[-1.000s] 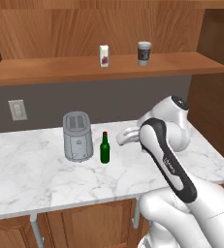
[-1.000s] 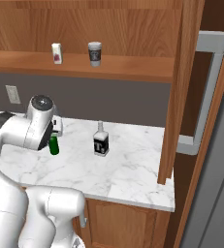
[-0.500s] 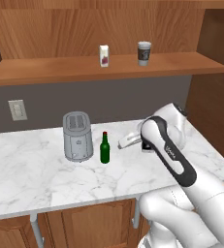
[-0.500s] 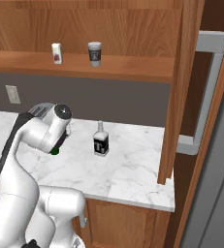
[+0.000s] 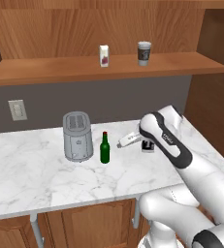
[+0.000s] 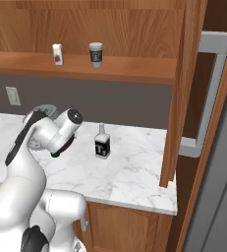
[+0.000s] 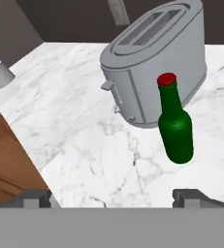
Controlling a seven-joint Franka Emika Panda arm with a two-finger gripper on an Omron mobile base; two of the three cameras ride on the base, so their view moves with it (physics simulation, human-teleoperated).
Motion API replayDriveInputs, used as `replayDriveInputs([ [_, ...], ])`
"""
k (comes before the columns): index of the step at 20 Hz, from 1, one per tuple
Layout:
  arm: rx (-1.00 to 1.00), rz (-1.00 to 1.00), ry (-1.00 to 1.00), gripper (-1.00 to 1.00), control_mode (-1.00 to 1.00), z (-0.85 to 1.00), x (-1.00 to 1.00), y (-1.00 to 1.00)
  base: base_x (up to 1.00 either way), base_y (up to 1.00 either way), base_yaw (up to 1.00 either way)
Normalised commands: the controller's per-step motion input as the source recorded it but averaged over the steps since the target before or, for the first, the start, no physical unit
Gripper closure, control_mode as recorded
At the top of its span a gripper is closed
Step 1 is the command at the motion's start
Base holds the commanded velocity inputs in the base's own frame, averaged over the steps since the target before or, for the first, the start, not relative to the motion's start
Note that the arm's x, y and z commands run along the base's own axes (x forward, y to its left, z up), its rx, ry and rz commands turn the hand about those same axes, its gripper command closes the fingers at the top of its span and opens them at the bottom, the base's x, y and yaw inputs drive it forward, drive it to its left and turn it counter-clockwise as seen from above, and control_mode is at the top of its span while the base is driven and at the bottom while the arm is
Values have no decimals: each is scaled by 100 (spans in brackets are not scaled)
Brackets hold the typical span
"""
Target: Sort all alcoholic drinks to one cabinet, and non-alcoholic drinks to the other.
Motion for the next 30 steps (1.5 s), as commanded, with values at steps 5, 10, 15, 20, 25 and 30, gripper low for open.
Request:
replayDriveInputs([
  [5,5,1,-2,-100,-100,-17,9,0,0,0,0],
  [10,5,1,-8,-100,-100,-16,3,0,0,0,0],
  [15,5,0,-10,-100,-100,-9,5,0,0,0,0],
  [20,4,0,-11,-100,-100,-11,7,1,0,0,0],
  [25,2,1,-10,-100,-100,-11,0,3,0,0,0],
  [30,2,3,-13,-100,-100,-4,0,0,0,0,0],
])
